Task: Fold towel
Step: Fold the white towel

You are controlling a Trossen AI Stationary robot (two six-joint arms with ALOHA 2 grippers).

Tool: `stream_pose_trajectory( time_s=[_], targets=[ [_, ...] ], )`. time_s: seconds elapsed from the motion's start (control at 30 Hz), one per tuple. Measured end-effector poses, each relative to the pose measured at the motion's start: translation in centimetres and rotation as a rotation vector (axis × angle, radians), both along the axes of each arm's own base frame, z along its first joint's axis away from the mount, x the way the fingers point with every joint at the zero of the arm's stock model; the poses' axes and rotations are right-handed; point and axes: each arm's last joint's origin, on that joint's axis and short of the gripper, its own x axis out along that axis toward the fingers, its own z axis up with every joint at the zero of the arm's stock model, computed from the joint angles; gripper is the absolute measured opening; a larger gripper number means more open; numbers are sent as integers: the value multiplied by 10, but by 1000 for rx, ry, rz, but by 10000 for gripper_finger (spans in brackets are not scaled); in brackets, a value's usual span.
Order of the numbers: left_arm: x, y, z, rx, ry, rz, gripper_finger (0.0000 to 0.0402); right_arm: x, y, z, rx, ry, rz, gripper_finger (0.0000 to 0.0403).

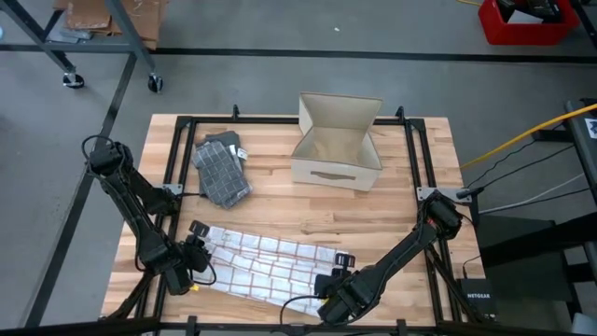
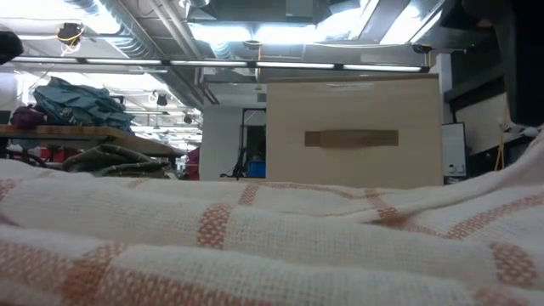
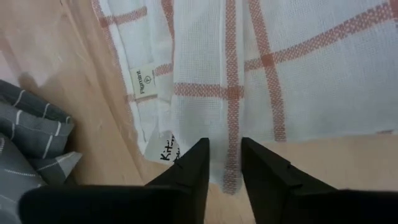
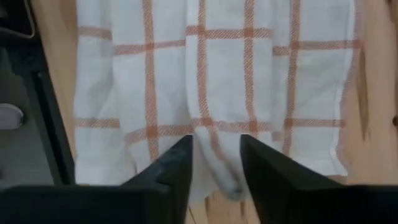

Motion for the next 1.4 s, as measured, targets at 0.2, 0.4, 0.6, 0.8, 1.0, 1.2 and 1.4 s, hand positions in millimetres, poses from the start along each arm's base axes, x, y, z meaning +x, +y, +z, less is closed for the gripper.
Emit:
stream_pose_trajectory(
  time_s=[0.2, 0.4, 0.6, 0.8, 1.0, 1.2, 1.4],
  targets=[
    [0, 0, 0, -5, -18, 28, 19, 5, -6, 0, 6, 2, -26, 32],
    [1, 1, 1, -23, -75, 142, 7, 5, -7, 0, 27, 0, -126, 21],
    [1, 0, 1, -54, -98, 236, 3, 5, -6, 3, 59, -2, -225, 6],
    [4, -3, 7, -105, -120, 308, 1, 8, -3, 12, 114, -20, -327, 4],
    [5, -5, 13, -137, -136, 388, 1, 5, -4, 15, 140, 26, -473, 3],
    [3, -1, 13, -159, -165, 578, 1, -2, -8, 14, 139, 104, -650, 2],
    [4, 4, 14, -171, -197, 763, 0, -2, -9, 14, 135, 83, -718, 1]
  ],
)
